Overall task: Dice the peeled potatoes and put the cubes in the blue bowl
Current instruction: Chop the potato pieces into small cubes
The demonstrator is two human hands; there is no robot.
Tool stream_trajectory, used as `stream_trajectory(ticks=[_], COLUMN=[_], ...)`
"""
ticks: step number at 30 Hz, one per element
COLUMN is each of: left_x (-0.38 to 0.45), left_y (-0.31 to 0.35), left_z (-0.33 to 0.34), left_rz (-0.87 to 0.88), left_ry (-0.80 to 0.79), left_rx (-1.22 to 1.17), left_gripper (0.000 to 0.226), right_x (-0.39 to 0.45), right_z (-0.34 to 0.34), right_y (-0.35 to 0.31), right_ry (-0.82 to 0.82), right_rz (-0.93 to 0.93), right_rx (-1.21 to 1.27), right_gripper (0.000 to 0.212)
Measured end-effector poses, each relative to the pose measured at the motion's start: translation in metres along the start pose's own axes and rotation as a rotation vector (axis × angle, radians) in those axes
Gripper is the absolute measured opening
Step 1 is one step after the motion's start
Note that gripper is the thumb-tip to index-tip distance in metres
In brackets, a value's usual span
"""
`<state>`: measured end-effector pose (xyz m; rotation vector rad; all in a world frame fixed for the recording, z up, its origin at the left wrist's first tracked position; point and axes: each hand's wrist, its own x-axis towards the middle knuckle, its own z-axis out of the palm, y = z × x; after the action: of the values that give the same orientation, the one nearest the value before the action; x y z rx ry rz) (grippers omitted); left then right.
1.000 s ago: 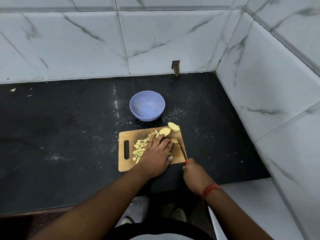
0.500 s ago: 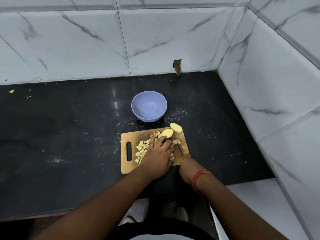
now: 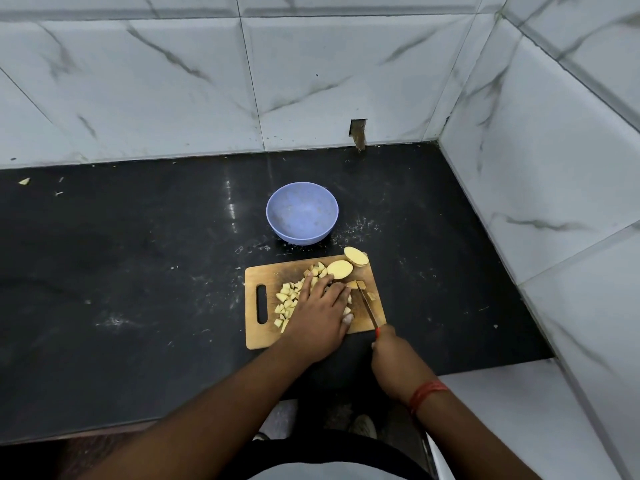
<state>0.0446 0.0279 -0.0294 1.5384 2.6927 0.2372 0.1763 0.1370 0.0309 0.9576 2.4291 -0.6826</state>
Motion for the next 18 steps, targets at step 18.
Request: stream_trajectory(ticks=[18], left_x=[0.003], left_y=[-0.002], left_z=[-0.005], left_rz=[-0.003], left_ry=[-0.007], left_rx=[-0.001], left_gripper=[0.058], right_x=[0.023], right_z=[0.007], right_y=[-0.023], right_ry=[-0.043], right_rz=[0.039], right_rx=[-0.164], right_gripper=[0.038])
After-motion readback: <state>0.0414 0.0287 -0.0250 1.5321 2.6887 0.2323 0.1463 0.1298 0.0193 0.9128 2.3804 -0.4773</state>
